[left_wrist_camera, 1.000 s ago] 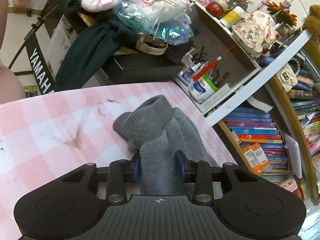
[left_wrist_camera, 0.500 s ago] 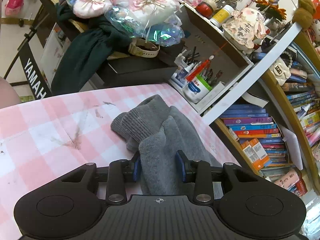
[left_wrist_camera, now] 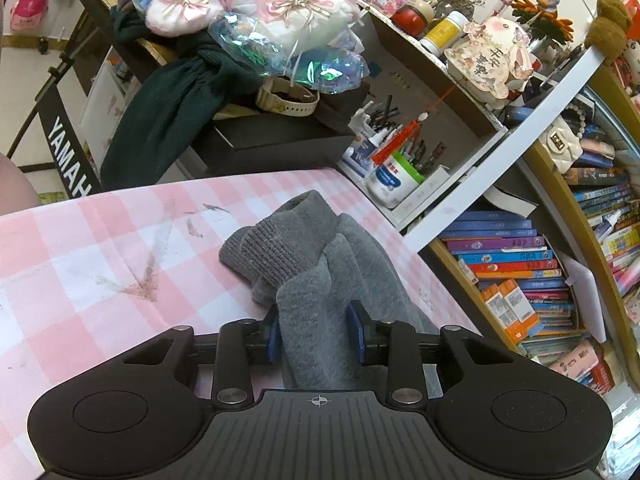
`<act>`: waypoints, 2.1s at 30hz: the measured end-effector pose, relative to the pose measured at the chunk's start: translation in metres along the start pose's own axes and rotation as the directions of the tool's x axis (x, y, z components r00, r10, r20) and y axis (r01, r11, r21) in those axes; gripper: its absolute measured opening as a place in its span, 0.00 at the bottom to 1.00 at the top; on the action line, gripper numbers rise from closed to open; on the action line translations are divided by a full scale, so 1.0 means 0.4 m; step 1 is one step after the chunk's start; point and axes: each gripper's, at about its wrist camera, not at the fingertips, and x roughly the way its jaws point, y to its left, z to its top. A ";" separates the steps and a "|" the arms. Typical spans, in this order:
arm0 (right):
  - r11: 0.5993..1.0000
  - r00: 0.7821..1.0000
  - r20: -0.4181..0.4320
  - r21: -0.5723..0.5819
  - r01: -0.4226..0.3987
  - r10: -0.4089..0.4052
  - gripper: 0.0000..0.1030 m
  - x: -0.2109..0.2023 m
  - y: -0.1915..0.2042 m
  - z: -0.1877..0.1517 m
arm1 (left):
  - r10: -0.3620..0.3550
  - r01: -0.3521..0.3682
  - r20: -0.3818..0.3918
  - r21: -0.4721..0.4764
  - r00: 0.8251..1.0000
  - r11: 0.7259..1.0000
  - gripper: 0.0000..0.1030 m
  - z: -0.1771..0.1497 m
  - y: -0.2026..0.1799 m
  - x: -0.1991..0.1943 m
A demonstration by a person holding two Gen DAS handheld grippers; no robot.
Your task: Fold clothes
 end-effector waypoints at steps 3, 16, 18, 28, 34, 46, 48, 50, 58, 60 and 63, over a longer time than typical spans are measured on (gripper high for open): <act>1.000 1.000 0.007 0.001 0.004 -0.004 0.50 -0.005 0.003 -0.004 | -0.015 0.015 0.015 -0.002 1.000 1.000 0.13 0.002 -0.008 -0.008; 0.999 0.994 0.111 0.038 -0.030 0.025 0.60 -0.073 -0.018 0.003 | -0.137 0.064 0.150 0.411 0.979 0.909 0.12 0.000 -0.288 -0.136; 0.998 0.992 0.125 0.062 -0.028 0.020 0.62 -0.103 -0.042 -0.006 | -0.135 0.041 0.158 0.489 0.978 0.871 0.12 -0.015 -0.337 -0.145; 0.953 0.980 0.178 0.303 0.026 -0.084 0.65 -0.263 -0.224 -0.101 | -0.117 -0.028 0.139 0.750 0.983 0.661 0.13 -0.129 -0.517 -0.152; 0.915 0.969 0.219 0.403 0.015 -0.112 0.66 -0.316 -0.286 -0.144 | -0.080 -0.017 0.072 0.842 0.994 0.540 0.15 -0.218 -0.584 -0.130; 0.822 0.962 0.268 0.559 -0.109 -0.054 0.69 -0.334 -0.342 -0.174 | 0.062 0.126 -0.158 0.927 0.986 0.354 0.57 -0.449 -0.587 -0.053; 0.805 0.966 0.258 0.578 -0.132 -0.027 0.71 -0.325 -0.346 -0.179 | 0.044 0.150 -0.174 0.932 0.984 0.330 0.82 -0.462 -0.585 -0.062; 0.791 0.969 0.249 0.593 -0.151 -0.002 0.72 -0.314 -0.348 -0.181 | 0.017 0.185 -0.203 0.925 0.979 0.333 0.85 -0.461 -0.583 -0.076; 0.718 0.968 0.244 0.664 -0.210 0.058 0.74 -0.293 -0.369 -0.202 | -0.147 0.246 -0.203 0.886 0.968 0.394 0.97 -0.409 -0.552 -0.178; 0.689 0.965 0.248 0.686 -0.234 0.080 0.76 -0.288 -0.375 -0.208 | -0.209 0.242 -0.163 0.863 0.964 0.443 1.00 -0.379 -0.535 -0.210; 0.647 0.956 0.267 0.709 -0.279 0.120 0.78 -0.285 -0.378 -0.217 | -0.256 0.212 -0.086 0.828 0.963 0.519 1.00 -0.336 -0.506 -0.230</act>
